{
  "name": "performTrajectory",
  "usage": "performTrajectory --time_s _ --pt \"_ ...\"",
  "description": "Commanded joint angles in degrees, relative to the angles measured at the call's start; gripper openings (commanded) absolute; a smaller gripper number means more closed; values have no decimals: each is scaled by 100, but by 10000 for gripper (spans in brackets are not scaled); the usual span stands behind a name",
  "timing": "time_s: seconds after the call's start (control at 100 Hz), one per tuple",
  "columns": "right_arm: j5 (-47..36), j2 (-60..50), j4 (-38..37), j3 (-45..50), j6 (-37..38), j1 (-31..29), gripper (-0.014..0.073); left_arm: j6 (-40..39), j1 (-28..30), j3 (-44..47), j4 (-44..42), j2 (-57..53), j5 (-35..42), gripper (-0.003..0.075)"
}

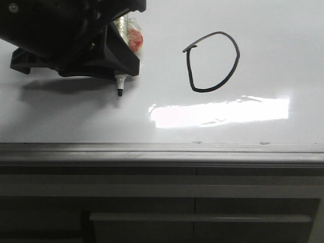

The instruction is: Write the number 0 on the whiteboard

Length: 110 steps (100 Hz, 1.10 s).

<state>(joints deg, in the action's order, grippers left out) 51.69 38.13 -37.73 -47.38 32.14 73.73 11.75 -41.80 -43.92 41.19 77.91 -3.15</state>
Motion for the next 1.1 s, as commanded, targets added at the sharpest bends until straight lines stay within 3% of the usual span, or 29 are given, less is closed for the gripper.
performTrajectory --time_s 0.0,0.19,0.44,0.63,0.93,1.091 --pt "-334 0 -280 -121 23 -30 -65 -21 12 -100 24 12 359 60" --pt "-334 0 -280 -121 23 -30 -65 -21 12 -100 24 12 412 265" --pt "-334 0 -280 -121 23 -30 -65 -21 12 -100 24 12 412 378" --pt "-334 0 -280 -121 23 -30 -65 -25 12 -100 24 -13 353 529" --pt "-334 0 -571 -121 23 -30 -65 -25 -11 -100 -82 -977 -80 526" --pt "-334 0 -1016 -121 65 -30 -65 -25 -11 -100 -324 -1781 -532 405"
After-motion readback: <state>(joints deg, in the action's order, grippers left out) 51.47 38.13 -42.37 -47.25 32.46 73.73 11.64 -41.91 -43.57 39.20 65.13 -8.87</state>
